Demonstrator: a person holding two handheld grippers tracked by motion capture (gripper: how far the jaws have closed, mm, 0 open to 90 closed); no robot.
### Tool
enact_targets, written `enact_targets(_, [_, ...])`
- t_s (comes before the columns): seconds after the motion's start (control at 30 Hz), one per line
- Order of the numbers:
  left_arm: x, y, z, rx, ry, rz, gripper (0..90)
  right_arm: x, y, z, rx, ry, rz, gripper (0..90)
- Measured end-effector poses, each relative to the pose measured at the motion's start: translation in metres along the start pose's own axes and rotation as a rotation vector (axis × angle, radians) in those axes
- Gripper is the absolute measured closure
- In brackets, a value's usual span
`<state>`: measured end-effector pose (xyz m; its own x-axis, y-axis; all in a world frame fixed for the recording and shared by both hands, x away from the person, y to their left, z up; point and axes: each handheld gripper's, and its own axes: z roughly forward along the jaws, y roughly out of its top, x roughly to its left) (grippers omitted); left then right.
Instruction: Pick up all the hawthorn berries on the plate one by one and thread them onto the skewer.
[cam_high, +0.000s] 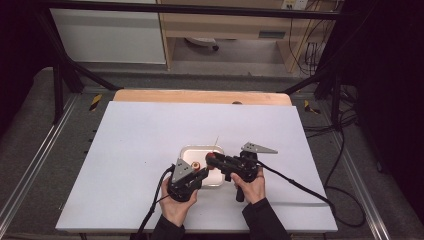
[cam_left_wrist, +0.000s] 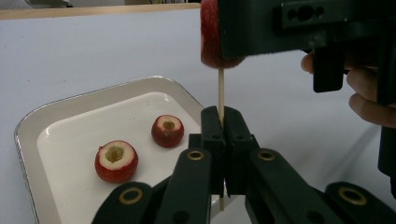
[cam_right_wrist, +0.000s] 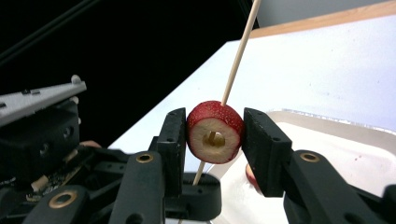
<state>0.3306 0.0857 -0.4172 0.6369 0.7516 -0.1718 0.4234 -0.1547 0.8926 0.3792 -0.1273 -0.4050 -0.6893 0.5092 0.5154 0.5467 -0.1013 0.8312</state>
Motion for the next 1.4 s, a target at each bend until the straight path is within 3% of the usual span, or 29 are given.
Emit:
enact_targets(0.27, [0.003,-0.002,0.001,0.007,-0.007,0.015,88.7,0.0,-0.004,0.002,0.039,-0.006,-0.002,60.0])
enact_targets(0.33, [0.006,-0.003,-0.001,0.008,0.003,0.026,88.6,0.0,-0.003,0.0,0.024,-0.028,-0.028,44.6])
enact_targets(0.5, [0.02,-0.012,-0.012,0.028,0.02,0.025,88.6,-0.003,0.005,-0.006,0.056,-0.077,-0.106,27.5])
enact_targets(0.7, [0.033,-0.023,-0.024,0.043,0.037,0.017,88.6,-0.013,0.01,-0.008,0.194,-0.136,-0.171,8.9])
enact_targets(0.9, [0.043,-0.033,-0.041,0.04,0.047,0.013,88.6,-0.021,0.013,-0.007,0.306,-0.19,-0.234,4.0])
enact_targets(0.93, [0.044,-0.034,-0.043,0.038,0.046,0.009,88.5,-0.022,0.016,-0.005,0.367,-0.223,-0.267,2.0])
enact_targets(0.97, [0.045,-0.035,-0.045,0.038,0.042,0.008,88.5,-0.022,0.016,-0.005,0.367,-0.223,-0.267,2.0])
enact_targets(1.0, [0.046,-0.036,-0.047,0.037,0.043,0.013,88.5,-0.022,0.017,-0.001,0.429,-0.244,-0.309,0.9])
enact_targets(1.03, [0.046,-0.037,-0.048,0.035,0.045,0.01,88.5,-0.022,0.017,-0.001,0.429,-0.244,-0.309,0.9])
enact_targets(1.1, [0.048,-0.04,-0.051,0.038,0.052,0.016,88.5,-0.022,0.018,0.004,0.482,-0.267,-0.353,0.8])
enact_targets(1.23, [0.05,-0.042,-0.054,0.045,0.053,0.017,88.5,-0.021,0.022,0.017,0.566,-0.292,-0.395,2.8])
enact_targets(1.4, [0.05,-0.042,-0.054,0.052,0.059,0.026,88.5,-0.021,0.029,0.033,0.638,-0.285,-0.416,7.4])
